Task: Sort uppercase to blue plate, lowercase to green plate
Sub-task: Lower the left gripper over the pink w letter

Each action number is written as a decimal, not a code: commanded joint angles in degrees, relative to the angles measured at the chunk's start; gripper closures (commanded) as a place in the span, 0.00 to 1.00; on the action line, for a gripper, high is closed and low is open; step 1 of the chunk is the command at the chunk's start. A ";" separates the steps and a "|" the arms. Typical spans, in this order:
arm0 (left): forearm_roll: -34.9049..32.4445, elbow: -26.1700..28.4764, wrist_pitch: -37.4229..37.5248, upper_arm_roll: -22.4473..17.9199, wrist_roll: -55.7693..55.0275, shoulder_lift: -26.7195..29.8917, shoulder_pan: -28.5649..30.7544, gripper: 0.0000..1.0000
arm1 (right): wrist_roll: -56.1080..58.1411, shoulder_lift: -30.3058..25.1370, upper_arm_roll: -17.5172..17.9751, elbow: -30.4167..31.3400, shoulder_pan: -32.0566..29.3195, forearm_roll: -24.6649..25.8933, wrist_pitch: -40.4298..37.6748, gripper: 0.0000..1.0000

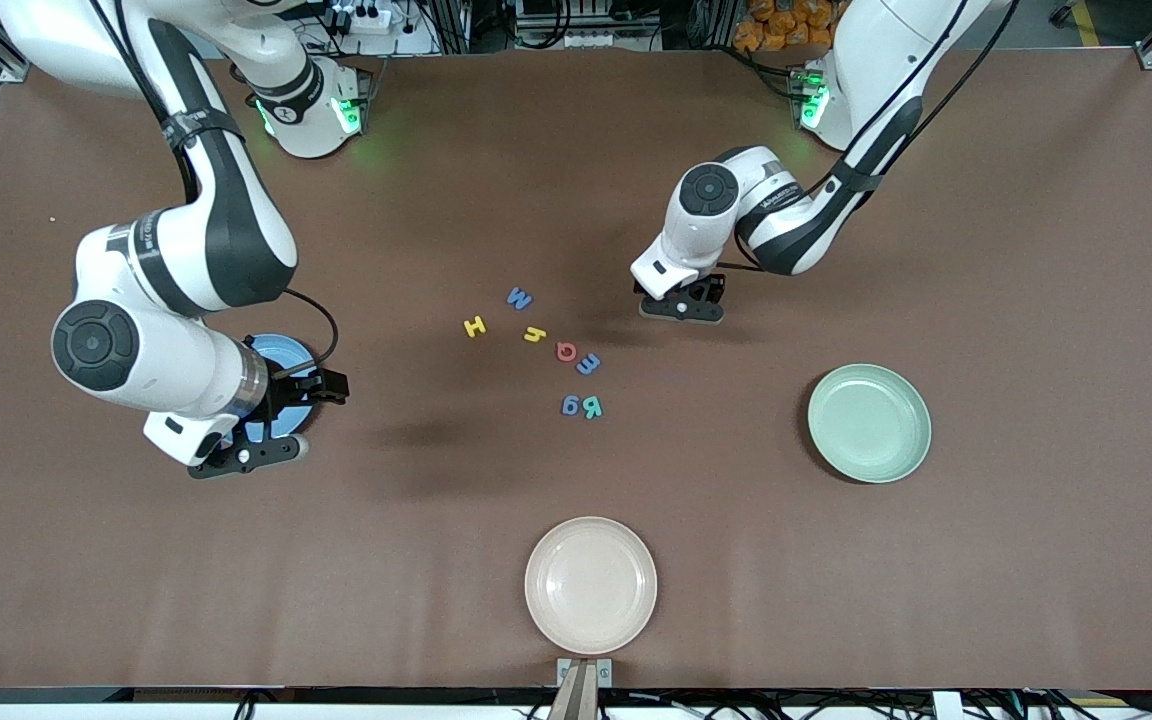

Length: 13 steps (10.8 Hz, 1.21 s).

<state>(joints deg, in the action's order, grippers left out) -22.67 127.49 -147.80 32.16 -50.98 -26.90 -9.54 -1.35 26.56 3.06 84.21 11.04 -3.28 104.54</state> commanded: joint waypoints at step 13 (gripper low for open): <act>-8.00 -2.60 -0.56 -0.61 2.10 -3.95 -0.22 0.17 | -8.58 4.29 0.28 -0.72 3.19 -1.12 3.66 0.00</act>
<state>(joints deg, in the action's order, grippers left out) -29.19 125.58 -147.97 31.79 -49.84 -30.23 -9.53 -8.96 30.34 3.14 84.22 14.47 -3.70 108.45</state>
